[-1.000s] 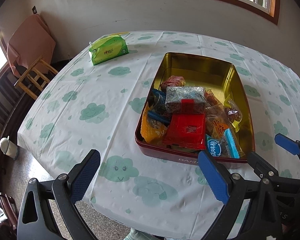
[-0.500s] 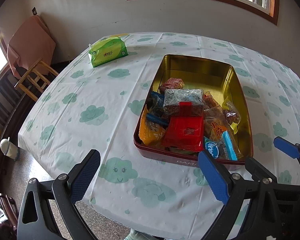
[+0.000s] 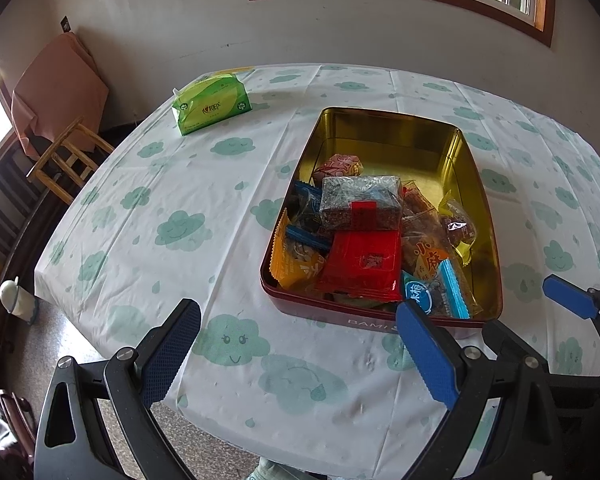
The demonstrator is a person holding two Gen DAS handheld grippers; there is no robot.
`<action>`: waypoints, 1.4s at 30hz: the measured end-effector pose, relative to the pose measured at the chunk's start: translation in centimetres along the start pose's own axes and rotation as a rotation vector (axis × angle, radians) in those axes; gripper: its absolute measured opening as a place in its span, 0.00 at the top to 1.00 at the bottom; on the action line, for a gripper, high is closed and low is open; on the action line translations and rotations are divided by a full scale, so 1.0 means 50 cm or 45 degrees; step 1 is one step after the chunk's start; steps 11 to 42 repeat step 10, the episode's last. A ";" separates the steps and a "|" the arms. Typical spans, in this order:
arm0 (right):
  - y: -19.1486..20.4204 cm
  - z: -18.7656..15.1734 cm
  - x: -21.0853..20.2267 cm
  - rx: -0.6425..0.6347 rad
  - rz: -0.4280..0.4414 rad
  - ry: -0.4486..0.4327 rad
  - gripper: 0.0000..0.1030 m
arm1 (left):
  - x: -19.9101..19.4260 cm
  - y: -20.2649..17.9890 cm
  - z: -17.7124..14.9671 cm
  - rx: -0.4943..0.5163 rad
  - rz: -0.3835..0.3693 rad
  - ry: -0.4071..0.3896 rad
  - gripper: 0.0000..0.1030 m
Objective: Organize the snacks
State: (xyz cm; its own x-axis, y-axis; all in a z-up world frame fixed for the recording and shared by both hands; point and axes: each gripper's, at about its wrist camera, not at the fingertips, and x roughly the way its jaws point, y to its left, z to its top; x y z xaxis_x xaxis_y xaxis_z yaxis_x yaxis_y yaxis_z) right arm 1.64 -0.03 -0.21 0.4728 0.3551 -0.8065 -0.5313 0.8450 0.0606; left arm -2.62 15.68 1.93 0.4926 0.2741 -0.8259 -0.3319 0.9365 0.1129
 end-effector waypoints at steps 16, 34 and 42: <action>-0.002 -0.001 0.002 0.007 0.004 0.001 0.22 | -0.005 -0.007 -0.002 0.017 -0.028 -0.011 0.06; -0.002 -0.001 0.002 0.007 0.004 0.001 0.22 | -0.005 -0.007 -0.002 0.017 -0.028 -0.011 0.06; -0.002 -0.001 0.002 0.007 0.004 0.001 0.22 | -0.005 -0.007 -0.002 0.017 -0.028 -0.011 0.06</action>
